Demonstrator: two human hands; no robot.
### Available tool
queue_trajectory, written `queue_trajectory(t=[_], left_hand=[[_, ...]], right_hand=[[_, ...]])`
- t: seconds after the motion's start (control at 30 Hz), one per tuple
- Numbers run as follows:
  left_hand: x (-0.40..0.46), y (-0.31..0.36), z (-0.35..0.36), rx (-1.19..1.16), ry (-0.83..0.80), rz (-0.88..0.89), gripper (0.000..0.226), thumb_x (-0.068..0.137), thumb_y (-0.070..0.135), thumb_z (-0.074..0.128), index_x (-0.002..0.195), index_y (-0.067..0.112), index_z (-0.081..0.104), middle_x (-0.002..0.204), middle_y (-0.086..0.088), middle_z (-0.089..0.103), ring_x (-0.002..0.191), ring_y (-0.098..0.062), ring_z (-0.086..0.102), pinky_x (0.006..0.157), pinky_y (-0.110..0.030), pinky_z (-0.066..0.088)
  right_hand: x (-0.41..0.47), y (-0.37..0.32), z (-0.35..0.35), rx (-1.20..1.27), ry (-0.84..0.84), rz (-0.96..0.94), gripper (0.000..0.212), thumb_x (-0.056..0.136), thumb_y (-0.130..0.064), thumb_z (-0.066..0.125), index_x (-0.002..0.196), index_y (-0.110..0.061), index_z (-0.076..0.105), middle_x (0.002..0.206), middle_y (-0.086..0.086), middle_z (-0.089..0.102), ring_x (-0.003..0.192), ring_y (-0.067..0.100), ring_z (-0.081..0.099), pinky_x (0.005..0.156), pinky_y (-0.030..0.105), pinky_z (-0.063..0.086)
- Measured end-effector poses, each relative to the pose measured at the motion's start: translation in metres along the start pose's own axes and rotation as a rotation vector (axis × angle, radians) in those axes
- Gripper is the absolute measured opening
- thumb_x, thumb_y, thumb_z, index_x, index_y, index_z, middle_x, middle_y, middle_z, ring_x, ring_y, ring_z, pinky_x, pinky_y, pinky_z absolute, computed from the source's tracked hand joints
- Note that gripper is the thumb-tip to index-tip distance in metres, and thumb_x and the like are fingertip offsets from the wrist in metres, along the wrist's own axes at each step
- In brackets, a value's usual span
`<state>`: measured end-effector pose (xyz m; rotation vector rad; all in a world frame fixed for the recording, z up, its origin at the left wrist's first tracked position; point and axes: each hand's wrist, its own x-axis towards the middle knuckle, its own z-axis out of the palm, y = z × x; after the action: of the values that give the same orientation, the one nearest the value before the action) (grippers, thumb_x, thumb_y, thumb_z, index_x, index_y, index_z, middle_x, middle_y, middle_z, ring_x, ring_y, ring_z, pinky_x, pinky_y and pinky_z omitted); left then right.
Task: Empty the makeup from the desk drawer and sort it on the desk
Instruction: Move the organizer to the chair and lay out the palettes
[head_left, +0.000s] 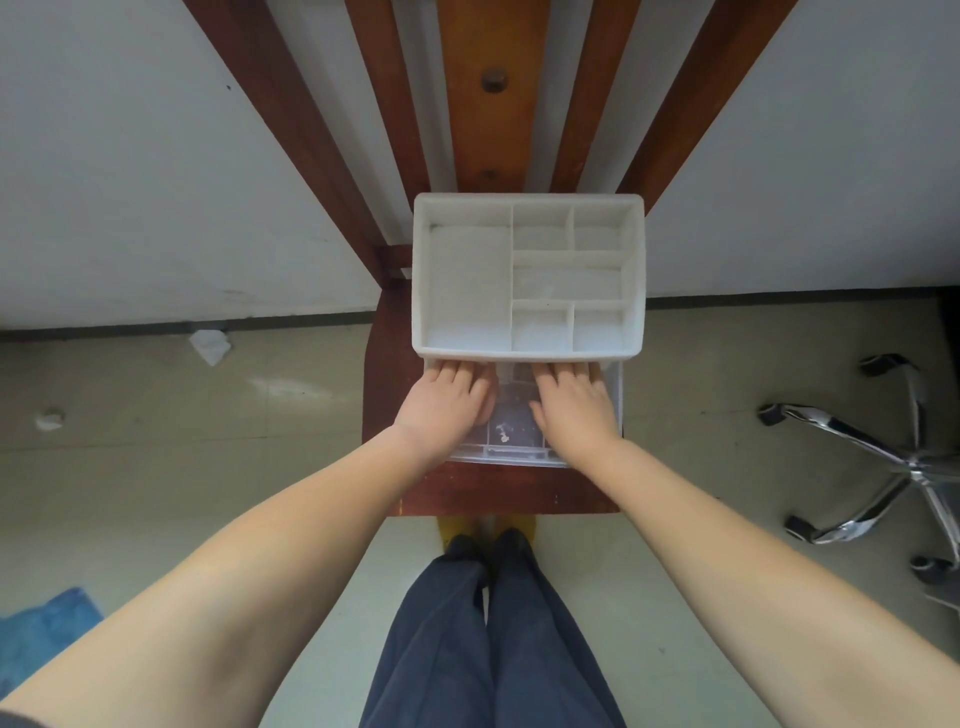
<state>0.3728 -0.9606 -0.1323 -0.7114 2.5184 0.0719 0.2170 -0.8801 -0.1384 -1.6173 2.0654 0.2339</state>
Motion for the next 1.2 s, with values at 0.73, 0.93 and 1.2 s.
queue_trajectory(t=[0.73,0.93,1.2], left_hand=[[-0.026,-0.005,-0.008,-0.326,0.167,0.043,0.074,0.079,0.036,0.064,0.140,0.006,0.035,0.125,-0.014,0.051,0.114,-0.032,0.050,0.096,-0.037,0.040],[-0.092,-0.001,-0.025,-0.875,-0.152,-0.011,0.084,0.078,0.042,0.067,0.147,0.019,0.024,0.140,-0.005,0.044,0.125,-0.021,0.044,0.101,-0.028,0.039],[-0.079,0.021,0.010,-1.044,-0.543,-0.125,0.097,0.081,0.037,0.066,0.151,0.020,0.003,0.138,-0.010,0.048,0.113,-0.023,0.055,0.091,-0.026,0.043]], right_hand=[[-0.025,0.002,-0.016,0.296,0.006,-0.030,0.060,0.084,-0.036,0.062,0.134,-0.015,0.036,0.129,0.011,0.046,0.120,0.028,0.042,0.093,0.035,0.041],[-0.092,0.012,-0.045,0.934,-0.344,0.052,0.069,0.085,-0.031,0.067,0.143,-0.019,0.032,0.110,0.000,0.057,0.088,0.013,0.062,0.083,0.028,0.051],[-0.095,0.021,0.005,0.826,-0.587,0.200,0.094,0.083,-0.035,0.067,0.151,-0.025,0.004,0.106,0.005,0.063,0.090,0.018,0.065,0.088,0.034,0.054]])
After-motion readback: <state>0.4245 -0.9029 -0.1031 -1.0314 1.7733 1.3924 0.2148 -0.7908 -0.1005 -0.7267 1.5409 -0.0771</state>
